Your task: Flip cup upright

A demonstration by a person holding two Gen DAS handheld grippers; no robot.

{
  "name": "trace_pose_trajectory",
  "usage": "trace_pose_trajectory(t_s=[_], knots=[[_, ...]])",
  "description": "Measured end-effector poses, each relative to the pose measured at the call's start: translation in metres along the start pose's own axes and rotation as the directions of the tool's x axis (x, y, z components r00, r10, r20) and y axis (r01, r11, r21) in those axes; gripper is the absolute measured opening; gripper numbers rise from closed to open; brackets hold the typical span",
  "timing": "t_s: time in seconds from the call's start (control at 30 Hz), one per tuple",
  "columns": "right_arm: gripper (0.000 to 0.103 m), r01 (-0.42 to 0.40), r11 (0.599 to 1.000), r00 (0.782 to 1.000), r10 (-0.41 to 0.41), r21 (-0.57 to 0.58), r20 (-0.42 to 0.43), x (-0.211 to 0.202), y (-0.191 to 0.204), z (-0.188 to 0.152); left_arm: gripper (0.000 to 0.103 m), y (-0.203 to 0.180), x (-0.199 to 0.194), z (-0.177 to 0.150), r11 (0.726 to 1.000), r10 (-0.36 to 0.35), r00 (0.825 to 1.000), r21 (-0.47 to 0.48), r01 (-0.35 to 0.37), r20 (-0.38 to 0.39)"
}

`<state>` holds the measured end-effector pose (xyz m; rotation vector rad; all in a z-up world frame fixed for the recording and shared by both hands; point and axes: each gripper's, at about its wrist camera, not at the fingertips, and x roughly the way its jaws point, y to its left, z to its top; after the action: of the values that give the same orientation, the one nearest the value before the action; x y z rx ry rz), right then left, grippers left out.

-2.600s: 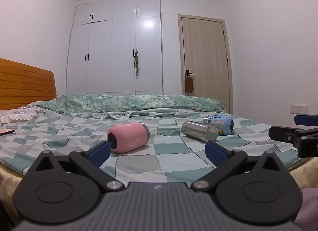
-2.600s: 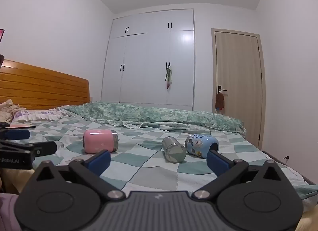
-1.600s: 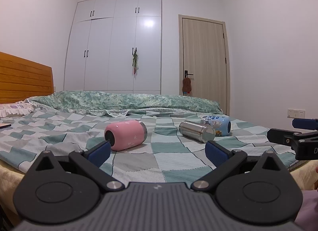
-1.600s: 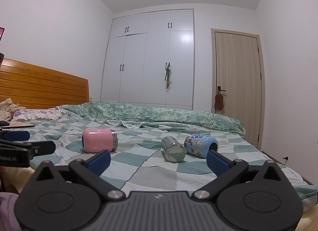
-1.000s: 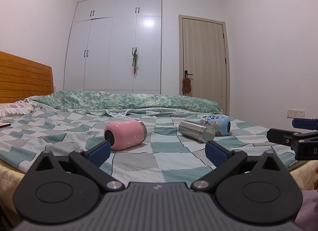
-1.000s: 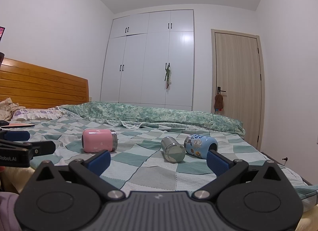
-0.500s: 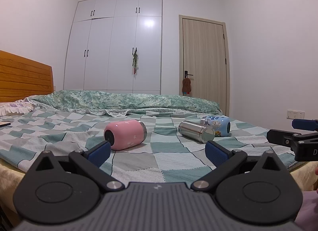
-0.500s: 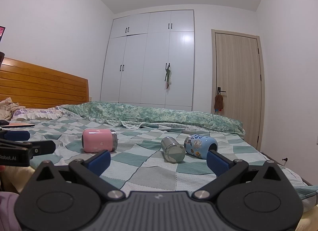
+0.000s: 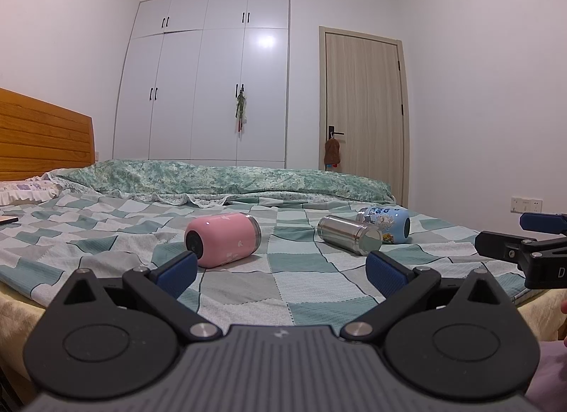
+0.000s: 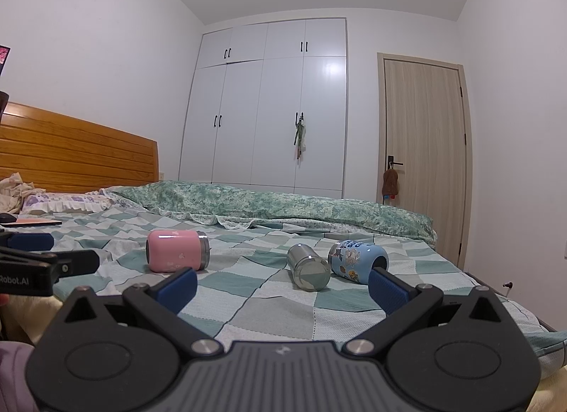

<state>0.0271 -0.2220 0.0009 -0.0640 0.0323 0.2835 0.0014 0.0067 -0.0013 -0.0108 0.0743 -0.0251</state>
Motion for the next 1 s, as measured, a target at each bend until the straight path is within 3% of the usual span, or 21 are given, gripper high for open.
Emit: trace_pose_trajectory(t_s=[0.73, 1.0], knots=[[0.103, 0.002, 1.000, 1.000, -0.002, -0.009, -0.012, 0.003, -0.001, 0.000, 0.103, 0.000, 0.002, 0.001, 1.000, -0.001, 1.000, 0.003, 0.001, -0.011], [0.103, -0.061, 0.998, 0.997, 0.061, -0.006, -0.043, 0.024, 0.002, 0.017, 0.103, 0.011, 0.018, 0.024, 0.999, -0.039, 0.998, 0.027, 0.040, -0.059]])
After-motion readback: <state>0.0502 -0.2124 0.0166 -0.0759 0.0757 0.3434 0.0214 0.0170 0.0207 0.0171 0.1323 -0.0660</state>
